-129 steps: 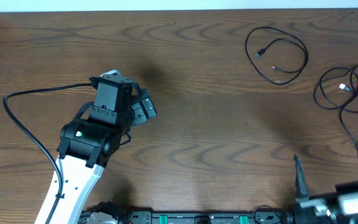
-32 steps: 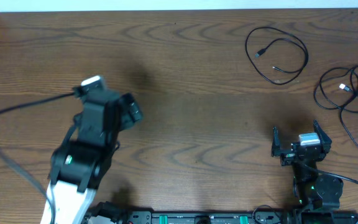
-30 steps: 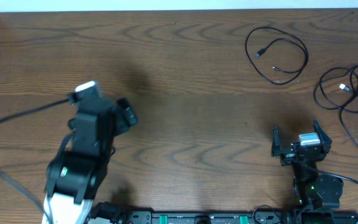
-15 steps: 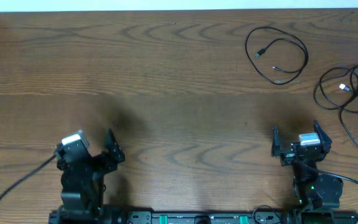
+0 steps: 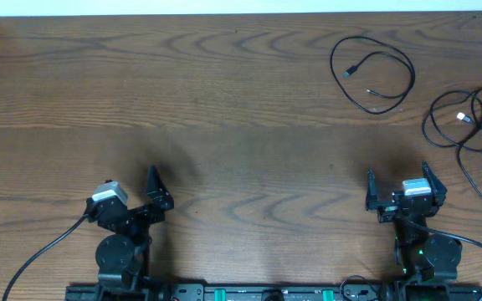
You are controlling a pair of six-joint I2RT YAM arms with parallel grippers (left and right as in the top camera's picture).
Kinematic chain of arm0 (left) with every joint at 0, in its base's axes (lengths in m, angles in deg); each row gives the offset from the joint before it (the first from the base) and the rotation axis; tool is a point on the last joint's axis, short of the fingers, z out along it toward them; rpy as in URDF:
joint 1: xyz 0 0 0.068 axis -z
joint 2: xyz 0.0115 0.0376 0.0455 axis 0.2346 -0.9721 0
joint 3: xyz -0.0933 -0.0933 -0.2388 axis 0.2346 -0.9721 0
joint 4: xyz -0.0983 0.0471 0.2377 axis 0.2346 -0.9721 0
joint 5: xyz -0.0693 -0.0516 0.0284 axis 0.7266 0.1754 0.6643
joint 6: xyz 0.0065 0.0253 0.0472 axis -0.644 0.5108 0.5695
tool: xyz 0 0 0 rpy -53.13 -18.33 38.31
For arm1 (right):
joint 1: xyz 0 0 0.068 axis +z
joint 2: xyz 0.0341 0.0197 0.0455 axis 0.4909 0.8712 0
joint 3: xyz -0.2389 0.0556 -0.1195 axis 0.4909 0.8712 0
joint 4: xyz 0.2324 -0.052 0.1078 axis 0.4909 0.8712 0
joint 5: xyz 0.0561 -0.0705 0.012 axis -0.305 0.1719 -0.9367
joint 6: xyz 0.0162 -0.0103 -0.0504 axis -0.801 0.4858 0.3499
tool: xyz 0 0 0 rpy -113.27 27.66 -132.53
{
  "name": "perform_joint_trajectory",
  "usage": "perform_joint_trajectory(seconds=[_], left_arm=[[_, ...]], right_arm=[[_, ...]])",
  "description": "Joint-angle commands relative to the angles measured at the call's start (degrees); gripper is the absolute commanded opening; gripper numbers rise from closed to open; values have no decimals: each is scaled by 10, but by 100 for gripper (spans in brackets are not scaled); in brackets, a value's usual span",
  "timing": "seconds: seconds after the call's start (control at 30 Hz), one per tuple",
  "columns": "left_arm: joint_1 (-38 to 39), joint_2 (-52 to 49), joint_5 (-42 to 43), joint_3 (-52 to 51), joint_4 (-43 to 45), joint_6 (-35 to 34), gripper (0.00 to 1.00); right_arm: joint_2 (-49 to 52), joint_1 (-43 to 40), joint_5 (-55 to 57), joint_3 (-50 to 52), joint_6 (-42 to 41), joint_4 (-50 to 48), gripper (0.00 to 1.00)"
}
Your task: Untangle cables
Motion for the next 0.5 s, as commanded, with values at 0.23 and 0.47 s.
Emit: perform_joint_trajectory(seconds=[0.23, 0.47], left_arm=[[3, 5, 21, -75, 132, 65, 98], [3, 5, 65, -93, 142, 136, 98]], right_arm=[[-4, -2, 3, 1, -6, 2, 99], [-4, -2, 3, 1, -6, 2, 99]])
